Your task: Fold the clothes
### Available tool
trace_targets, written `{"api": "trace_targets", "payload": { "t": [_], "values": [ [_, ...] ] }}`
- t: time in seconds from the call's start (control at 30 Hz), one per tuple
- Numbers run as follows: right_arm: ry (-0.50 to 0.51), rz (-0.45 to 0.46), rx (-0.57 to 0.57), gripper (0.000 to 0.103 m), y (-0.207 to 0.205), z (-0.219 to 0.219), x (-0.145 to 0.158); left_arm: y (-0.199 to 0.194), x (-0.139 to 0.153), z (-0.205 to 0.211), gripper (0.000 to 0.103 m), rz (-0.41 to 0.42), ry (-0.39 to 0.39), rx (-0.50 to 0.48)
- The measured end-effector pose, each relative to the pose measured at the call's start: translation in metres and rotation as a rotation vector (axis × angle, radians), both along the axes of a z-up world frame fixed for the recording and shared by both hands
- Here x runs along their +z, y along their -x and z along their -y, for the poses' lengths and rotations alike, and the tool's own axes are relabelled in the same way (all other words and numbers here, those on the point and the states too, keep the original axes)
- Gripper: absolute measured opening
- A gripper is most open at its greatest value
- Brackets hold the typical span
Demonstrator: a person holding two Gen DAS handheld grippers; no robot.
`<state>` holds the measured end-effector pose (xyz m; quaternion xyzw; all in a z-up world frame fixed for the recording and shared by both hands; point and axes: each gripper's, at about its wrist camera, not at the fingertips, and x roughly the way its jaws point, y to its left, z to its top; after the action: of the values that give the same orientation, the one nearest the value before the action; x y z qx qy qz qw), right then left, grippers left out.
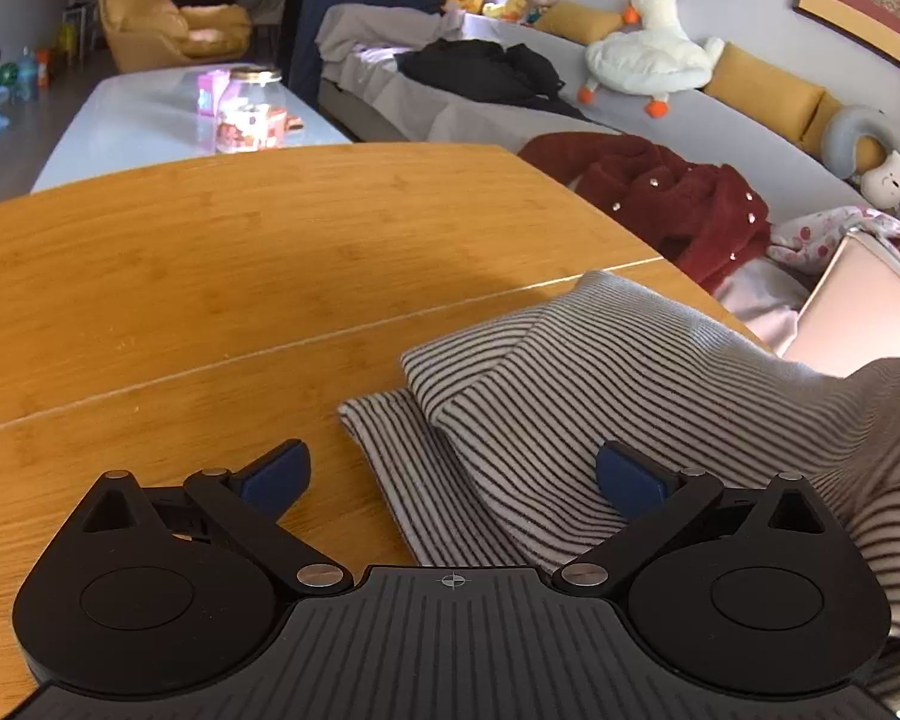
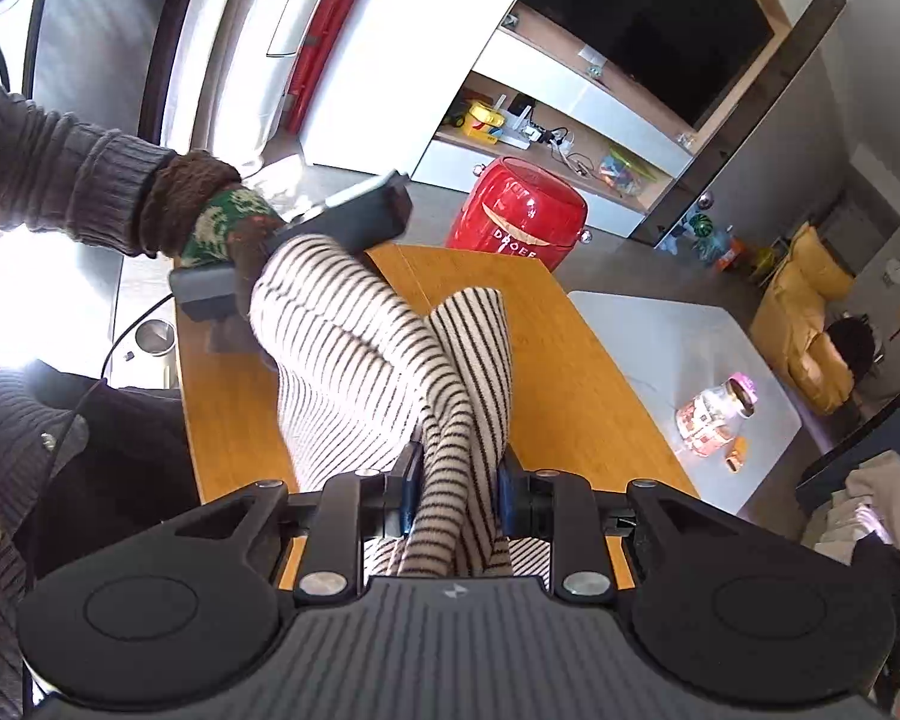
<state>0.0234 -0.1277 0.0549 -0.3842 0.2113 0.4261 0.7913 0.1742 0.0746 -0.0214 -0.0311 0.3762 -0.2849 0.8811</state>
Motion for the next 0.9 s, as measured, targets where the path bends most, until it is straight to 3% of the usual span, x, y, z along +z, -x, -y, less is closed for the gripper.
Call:
{"api": "trace_targets", "payload": {
  "t": [0.13, 0.2, 0.27, 0.43, 0.53, 0.6, 0.73, 0.77, 0.9],
  "values": [
    [-0.012, -0.087, 0.020, 0.024, -0.070, -0.009, -0.036, 0.001, 0.006, -0.036, 0.103, 0.003, 0.031, 0.090],
    [-0.016, -0.108, 0.004, 0.024, -0.093, -0.014, -0.056, 0.006, 0.014, -0.056, 0.103, 0.001, 0.103, 0.110],
    [-0.014, -0.126, -0.010, 0.025, -0.111, -0.016, -0.074, 0.014, 0.026, -0.069, 0.103, 0.014, 0.172, 0.099],
    [-0.028, -0.123, -0.023, 0.032, -0.132, -0.018, -0.086, 0.035, 0.054, -0.055, 0.103, 0.110, 0.193, -0.032],
    [-0.060, -0.085, -0.068, 0.051, -0.132, -0.013, -0.078, 0.034, 0.057, -0.022, 0.103, 0.118, 0.194, -0.137],
    [-0.081, -0.061, -0.097, 0.070, -0.132, -0.009, -0.074, 0.029, 0.050, 0.003, 0.103, 0.133, 0.150, -0.179],
    [-0.136, -0.018, -0.163, 0.093, -0.129, 0.005, -0.061, 0.015, 0.040, -0.001, 0.103, 0.119, 0.111, -0.105],
    [-0.157, -0.013, -0.185, 0.102, -0.126, 0.013, -0.057, 0.011, 0.037, -0.003, 0.103, 0.115, 0.101, -0.085],
    [-0.185, -0.031, -0.334, 0.103, -0.143, 0.032, -0.079, -0.004, 0.027, -0.009, 0.103, 0.099, 0.064, -0.005]
  ]
}}
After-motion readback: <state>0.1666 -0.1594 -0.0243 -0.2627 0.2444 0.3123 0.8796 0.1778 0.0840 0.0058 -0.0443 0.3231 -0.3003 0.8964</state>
